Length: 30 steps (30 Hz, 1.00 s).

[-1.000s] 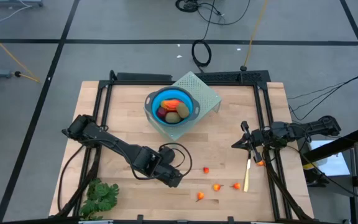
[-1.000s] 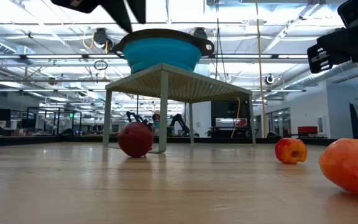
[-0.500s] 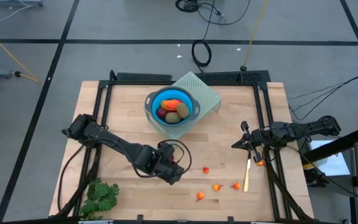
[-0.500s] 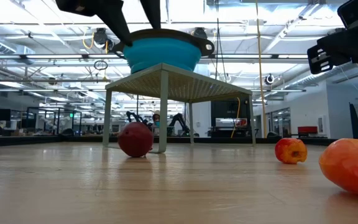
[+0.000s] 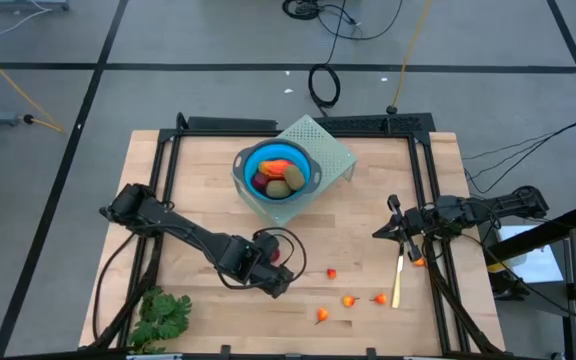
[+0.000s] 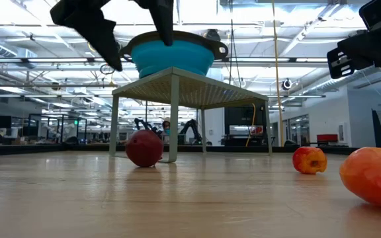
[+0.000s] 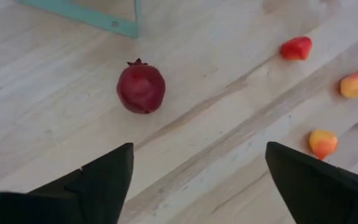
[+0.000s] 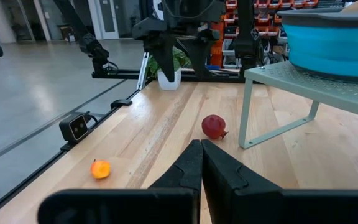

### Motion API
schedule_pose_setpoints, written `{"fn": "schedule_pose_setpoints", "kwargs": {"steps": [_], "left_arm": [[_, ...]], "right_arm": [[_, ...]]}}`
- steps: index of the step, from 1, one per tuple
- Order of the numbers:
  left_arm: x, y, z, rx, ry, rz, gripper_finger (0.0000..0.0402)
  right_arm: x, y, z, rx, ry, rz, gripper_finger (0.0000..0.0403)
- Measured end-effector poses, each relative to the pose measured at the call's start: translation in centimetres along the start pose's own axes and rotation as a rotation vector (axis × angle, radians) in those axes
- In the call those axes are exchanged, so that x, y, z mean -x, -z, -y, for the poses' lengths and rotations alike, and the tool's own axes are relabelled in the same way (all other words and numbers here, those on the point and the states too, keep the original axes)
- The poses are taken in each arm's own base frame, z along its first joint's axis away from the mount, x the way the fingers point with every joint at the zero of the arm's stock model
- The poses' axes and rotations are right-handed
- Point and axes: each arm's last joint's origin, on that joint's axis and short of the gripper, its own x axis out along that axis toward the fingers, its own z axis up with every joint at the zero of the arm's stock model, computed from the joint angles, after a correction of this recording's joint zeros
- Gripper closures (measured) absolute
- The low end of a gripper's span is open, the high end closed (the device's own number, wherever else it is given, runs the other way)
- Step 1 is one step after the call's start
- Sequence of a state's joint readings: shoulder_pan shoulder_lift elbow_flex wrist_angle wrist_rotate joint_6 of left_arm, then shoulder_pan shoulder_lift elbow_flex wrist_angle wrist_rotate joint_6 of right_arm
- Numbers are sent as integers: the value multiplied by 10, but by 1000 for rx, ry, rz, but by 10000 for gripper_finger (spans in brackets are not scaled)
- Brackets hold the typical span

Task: Pick & Place Fruit
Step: Put the pomegranate into the collapsible colander on the shelf

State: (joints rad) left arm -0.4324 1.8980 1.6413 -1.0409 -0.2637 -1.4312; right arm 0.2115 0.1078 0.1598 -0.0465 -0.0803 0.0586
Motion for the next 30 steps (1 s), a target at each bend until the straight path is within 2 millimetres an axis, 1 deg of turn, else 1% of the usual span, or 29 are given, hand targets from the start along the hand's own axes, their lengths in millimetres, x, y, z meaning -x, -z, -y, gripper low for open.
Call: {"fn": "schedule_pose_setpoints", "kwargs": {"steps": [6,12,17,21,24,30], "left_arm": [[-11,3,-4,-22,-4,2,8],[-26,7,-4,-52,44,34,12],[-37,9,-11,-48,14,30,11],[-41,10,-15,-53,-4,35,9],[-42,9,-17,-56,-18,70,8],[-43,6,-17,-85,-23,109,7]], "right_arm": [[0,0,0,0,0,0,403],[0,0,0,0,0,0,403],[0,0,0,0,0,1,403],[0,0,0,0,0,1,403],[0,0,0,0,0,1,403],[0,0,0,0,0,1,403]]}}
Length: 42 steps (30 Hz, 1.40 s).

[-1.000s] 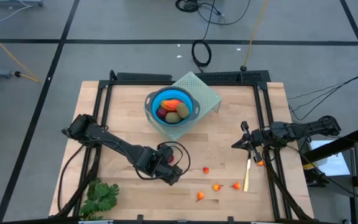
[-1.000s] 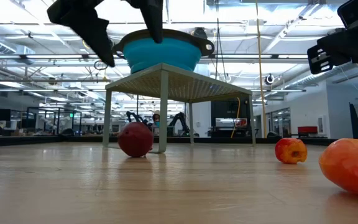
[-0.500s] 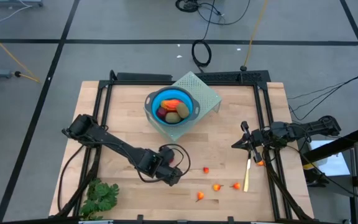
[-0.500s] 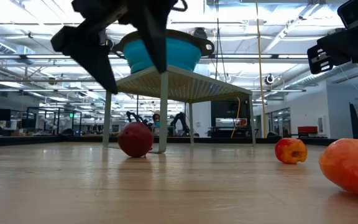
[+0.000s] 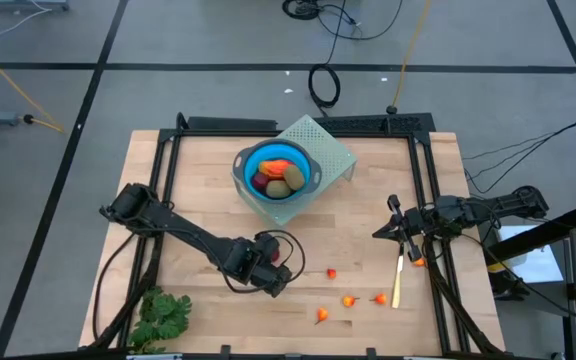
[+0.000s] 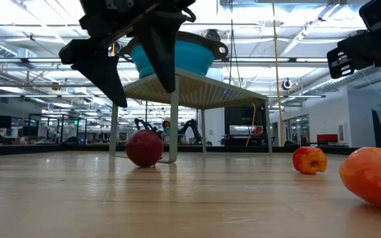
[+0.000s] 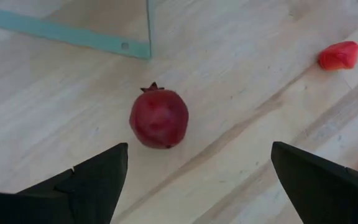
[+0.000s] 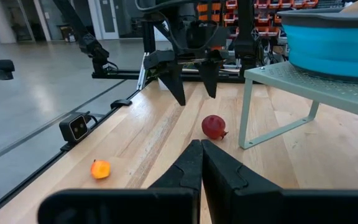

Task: Pick & Place Fruit
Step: Put the pomegranate into the collapsible colander on the shelf

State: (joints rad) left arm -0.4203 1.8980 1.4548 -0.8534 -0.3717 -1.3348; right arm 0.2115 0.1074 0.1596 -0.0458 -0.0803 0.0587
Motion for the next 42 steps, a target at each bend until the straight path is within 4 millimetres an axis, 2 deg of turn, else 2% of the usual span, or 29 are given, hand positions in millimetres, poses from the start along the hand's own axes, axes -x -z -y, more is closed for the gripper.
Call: {"fn": "schedule_pose_setpoints", "kwargs": {"steps": [14,28,42], "left_arm": [[-6,-17,-3,-6,-11,33,7],[-42,-9,-2,-61,-102,8,7],[-66,-4,-3,-86,-143,-17,7]], "right_arm": [[0,0,0,0,0,0,403],[0,0,0,-1,1,-5,403],[0,1,0,-1,1,-7,403]]}}
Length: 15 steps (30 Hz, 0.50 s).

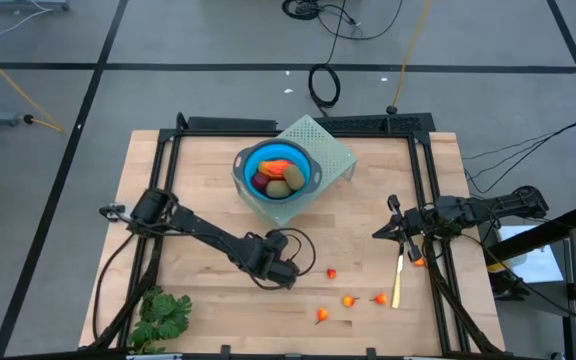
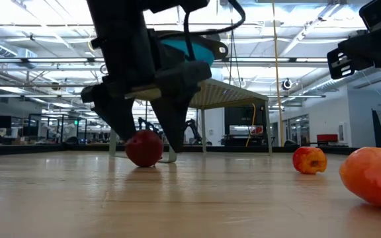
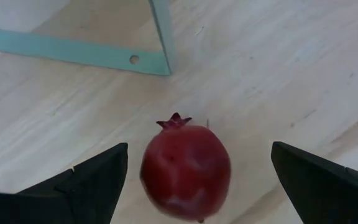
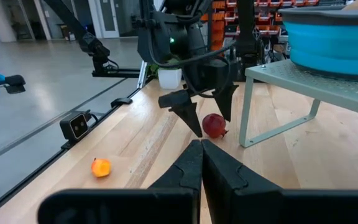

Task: Pick & Place Fruit
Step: Put the pomegranate into the collapsible colander on the shelf

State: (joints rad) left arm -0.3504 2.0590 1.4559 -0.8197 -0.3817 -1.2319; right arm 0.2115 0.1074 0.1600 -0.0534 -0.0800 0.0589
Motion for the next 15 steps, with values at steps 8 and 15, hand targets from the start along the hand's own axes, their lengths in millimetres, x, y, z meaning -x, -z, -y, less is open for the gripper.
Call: {"fn": "schedule_pose_setpoints", "kwargs": {"steps": [8,15], "left_arm": [[-4,1,0,2,-2,-24,7],[-4,2,0,3,4,-41,7]], "right_arm": [[0,0,0,0,0,-3,403],[0,0,0,0,1,-4,403]]}}
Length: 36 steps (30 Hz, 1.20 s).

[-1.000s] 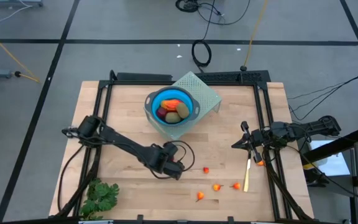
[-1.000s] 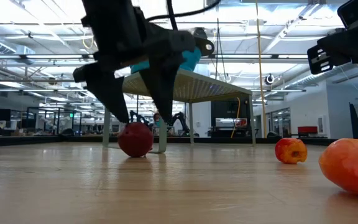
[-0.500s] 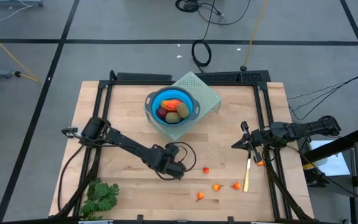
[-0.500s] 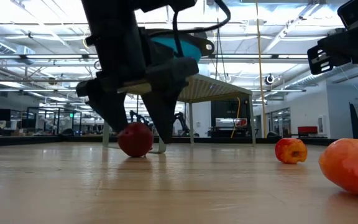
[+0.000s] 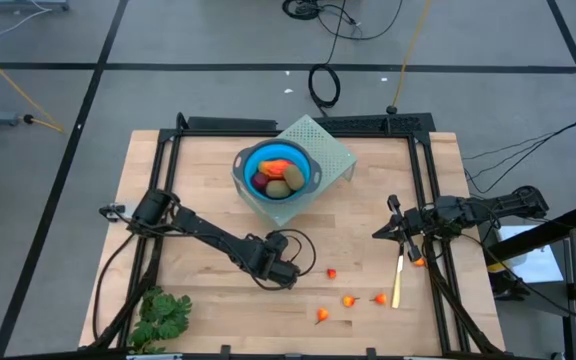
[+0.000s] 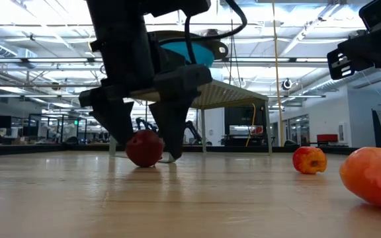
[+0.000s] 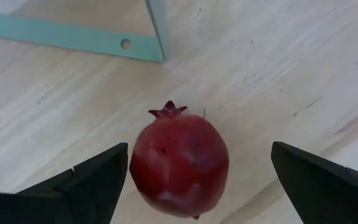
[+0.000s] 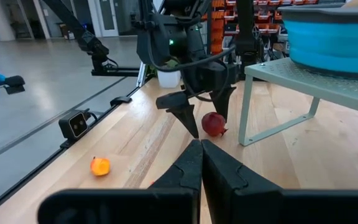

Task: Pick & Place Fruit
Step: Put the pomegranate into the collapsible colander on the shelf

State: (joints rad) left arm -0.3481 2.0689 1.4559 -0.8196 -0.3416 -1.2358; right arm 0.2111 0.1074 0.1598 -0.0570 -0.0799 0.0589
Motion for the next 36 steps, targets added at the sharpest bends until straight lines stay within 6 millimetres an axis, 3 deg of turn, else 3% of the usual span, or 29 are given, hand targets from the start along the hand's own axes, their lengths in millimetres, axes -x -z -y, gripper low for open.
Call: {"fn": "schedule_pose_setpoints", "kwargs": {"steps": [10,25,30,36], "left_arm": [[0,0,-1,1,-5,-1,11],[0,-1,-2,18,-24,1,173],[0,-1,-2,20,-24,1,201],[0,1,-3,20,-29,-11,202]], "right_arm": [[0,0,0,0,-1,1,403],[0,0,0,0,-1,1,403],[0,0,0,0,0,1,403],[0,0,0,-7,-1,0,403]]}}
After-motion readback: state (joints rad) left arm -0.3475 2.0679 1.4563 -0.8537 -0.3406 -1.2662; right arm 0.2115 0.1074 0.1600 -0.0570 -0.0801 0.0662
